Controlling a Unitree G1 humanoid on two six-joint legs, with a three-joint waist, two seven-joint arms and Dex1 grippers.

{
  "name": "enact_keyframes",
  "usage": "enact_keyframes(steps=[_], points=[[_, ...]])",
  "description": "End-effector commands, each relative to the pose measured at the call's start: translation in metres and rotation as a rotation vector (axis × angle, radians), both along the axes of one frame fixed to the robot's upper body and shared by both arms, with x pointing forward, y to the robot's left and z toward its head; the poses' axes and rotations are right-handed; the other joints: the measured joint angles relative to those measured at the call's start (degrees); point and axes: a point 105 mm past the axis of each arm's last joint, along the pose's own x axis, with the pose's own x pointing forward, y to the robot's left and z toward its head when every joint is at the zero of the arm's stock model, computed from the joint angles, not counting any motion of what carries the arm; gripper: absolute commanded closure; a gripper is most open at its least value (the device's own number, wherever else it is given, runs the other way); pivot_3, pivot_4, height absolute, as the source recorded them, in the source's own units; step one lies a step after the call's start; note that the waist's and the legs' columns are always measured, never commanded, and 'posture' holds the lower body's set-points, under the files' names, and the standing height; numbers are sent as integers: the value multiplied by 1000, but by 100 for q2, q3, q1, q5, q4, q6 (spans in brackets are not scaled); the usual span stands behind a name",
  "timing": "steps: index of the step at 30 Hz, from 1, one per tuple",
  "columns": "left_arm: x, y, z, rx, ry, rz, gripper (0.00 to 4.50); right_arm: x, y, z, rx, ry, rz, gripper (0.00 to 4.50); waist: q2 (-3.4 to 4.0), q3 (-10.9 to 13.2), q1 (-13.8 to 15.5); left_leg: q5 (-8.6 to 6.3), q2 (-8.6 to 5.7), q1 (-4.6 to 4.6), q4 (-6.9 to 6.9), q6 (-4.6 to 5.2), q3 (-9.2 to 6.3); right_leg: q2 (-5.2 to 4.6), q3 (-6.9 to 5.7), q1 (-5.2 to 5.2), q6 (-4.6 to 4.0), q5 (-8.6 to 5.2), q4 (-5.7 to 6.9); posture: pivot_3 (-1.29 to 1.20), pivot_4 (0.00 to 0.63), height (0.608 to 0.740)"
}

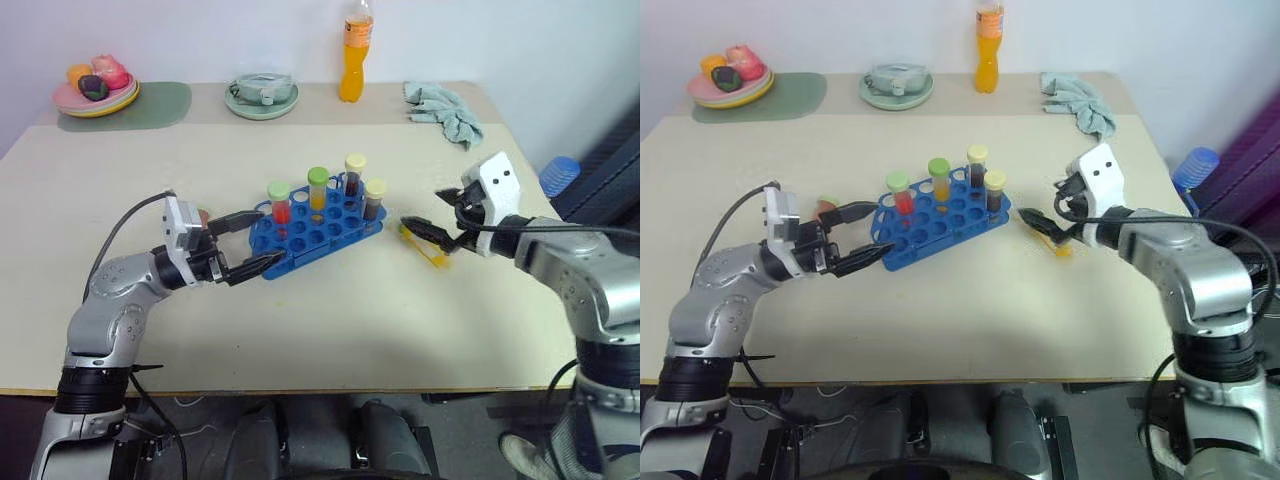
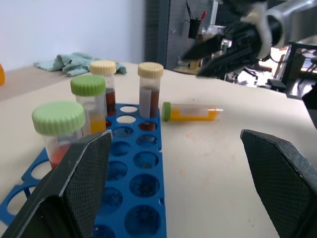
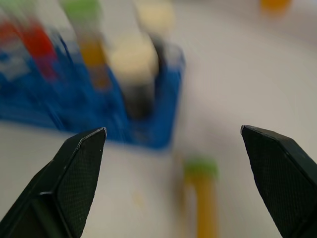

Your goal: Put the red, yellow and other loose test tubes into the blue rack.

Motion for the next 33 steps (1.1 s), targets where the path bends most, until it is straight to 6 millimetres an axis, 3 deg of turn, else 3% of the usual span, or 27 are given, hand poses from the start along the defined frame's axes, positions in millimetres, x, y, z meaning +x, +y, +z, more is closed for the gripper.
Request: enact_keyframes(steps=[1, 7, 13, 23, 33], points=[[-2, -3, 4, 5, -46, -19, 238, 10, -9, -3, -41, 66, -42, 49, 0, 0, -11, 0, 0, 0, 0, 0, 1, 1, 0, -1, 0, 0, 0, 0, 150, 740], [-3, 2, -1, 7, -49, -9, 238, 27, -18, -14, -85, 131, -93, 49, 0, 0, -14, 5, 0, -3, 0, -9, 5, 1, 1, -4, 1, 0, 0, 0, 150, 740], [-5, 10, -6, 10, -51, 2, 238, 39, -13, -8, -78, 214, -88, 49, 1, 1, -22, 10, 2, -6, 0, -18, 7, 1, 0, -9, 1, 0, 1, 0, 150, 740], [-11, 20, -21, 24, -47, 10, 238, 33, -3, -26, -102, 380, -26, 49, 1, 1, -4, 11, 2, -19, 1, -18, 9, -1, 0, -18, 1, 0, -1, 0, 150, 740], [-21, 22, -24, 102, -56, -48, 238, 43, -1, -42, -122, 406, -20, 49, 1, 1, -46, 12, 3, -20, 1, -21, 22, 0, -1, -23, 1, 0, 0, 0, 150, 740]])
